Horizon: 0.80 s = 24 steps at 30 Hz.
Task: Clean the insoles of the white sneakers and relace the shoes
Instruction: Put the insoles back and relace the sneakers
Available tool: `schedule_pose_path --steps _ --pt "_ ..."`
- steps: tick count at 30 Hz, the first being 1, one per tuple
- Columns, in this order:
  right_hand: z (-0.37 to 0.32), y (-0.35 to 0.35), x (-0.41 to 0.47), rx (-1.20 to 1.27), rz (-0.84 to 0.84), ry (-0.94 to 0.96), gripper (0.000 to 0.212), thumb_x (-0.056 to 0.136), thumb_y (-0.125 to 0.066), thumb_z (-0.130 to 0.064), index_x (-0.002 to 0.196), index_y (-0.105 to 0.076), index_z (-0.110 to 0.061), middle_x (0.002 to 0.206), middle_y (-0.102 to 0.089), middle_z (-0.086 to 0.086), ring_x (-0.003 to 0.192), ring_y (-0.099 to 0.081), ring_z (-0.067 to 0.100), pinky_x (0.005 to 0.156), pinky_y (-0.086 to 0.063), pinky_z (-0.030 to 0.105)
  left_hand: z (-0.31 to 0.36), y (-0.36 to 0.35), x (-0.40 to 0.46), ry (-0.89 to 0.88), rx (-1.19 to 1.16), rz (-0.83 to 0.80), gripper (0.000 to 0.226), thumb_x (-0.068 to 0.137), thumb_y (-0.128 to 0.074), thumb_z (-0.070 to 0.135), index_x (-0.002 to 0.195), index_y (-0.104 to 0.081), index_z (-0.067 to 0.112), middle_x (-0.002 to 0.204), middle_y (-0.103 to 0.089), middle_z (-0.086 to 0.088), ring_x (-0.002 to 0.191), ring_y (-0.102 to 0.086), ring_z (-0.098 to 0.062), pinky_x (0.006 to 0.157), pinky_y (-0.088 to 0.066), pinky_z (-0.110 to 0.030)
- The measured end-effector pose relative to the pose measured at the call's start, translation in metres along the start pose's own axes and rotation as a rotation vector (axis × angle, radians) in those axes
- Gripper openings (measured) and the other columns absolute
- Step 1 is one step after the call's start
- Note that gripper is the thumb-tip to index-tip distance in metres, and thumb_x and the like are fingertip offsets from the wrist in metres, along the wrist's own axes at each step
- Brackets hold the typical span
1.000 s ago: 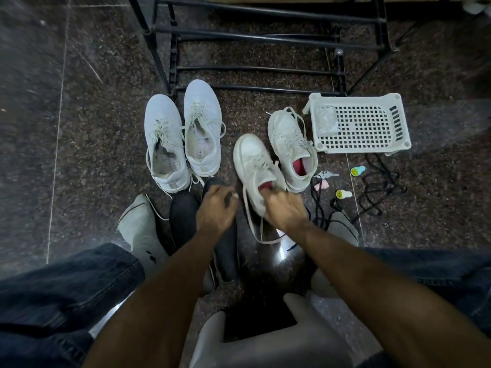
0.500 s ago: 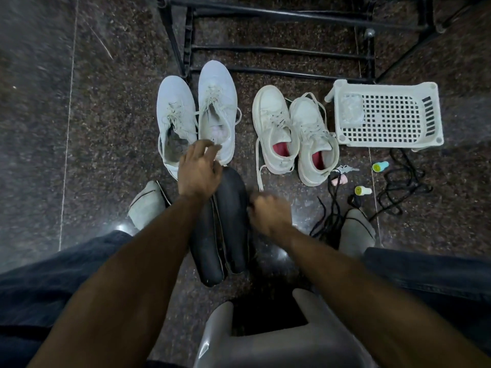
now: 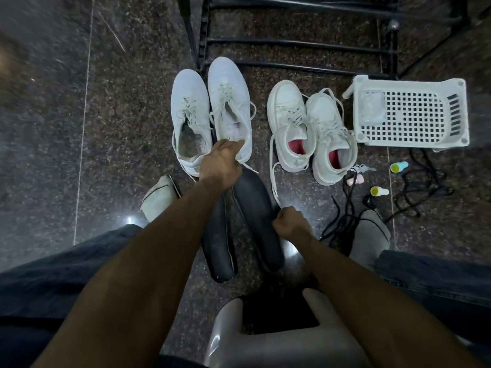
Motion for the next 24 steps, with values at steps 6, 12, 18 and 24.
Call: schedule_pose_path --steps 6,12,18,24 --pt "0.036 0.028 -0.018 -0.293 0.153 0.164 0.052 0.088 -0.057 -0.045 0.129 -0.04 -0.02 0.127 -0.053 0.009 0.114 -0.055 0.034 0.084 -0.047 0.041 0.02 -0.019 -0.011 0.05 -0.08 -0.01 0.057 0.085 -0.05 0.005 0.138 -0.053 0.026 0.134 -0.056 -0.01 0.129 -0.045 -0.026 0.107 -0.04 -0.037" --pt "0.03 -0.013 -0.028 -0.47 0.179 0.185 0.115 0.071 -0.064 -0.071 0.152 -0.004 -0.015 0.139 -0.034 0.006 0.126 -0.041 0.028 0.094 -0.042 0.047 0.029 -0.043 -0.039 0.137 -0.274 -0.029 0.047 0.082 -0.049 0.011 0.122 -0.067 0.029 0.116 -0.07 -0.002 0.108 -0.065 -0.023 0.097 -0.051 -0.038" --pt "0.046 -0.015 -0.026 -0.487 0.211 0.193 0.116 0.071 -0.072 -0.057 0.153 -0.002 -0.013 0.134 -0.034 0.004 0.122 -0.042 0.026 0.087 -0.047 0.042 0.025 -0.053 -0.062 0.135 -0.241 0.035 0.03 0.088 -0.056 0.023 0.108 -0.073 0.036 0.107 -0.074 0.004 0.098 -0.068 -0.024 0.084 -0.054 -0.034" --pt "0.065 -0.001 -0.026 -0.313 0.123 0.191 0.079 0.071 -0.07 -0.045 0.133 -0.032 -0.013 0.127 -0.038 0.005 0.121 -0.044 0.03 0.081 -0.048 0.041 0.026 -0.051 -0.055 0.16 -0.323 -0.062 0.026 0.083 -0.053 0.038 0.099 -0.074 0.038 0.099 -0.075 0.007 0.094 -0.068 -0.02 0.082 -0.055 -0.039"
Point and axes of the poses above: each hand's wrist, its own x-axis towards the middle knuckle, its own y-axis out of the back of the hand, z = x × y, the point moved 5 cm from there along x, towards the middle knuckle
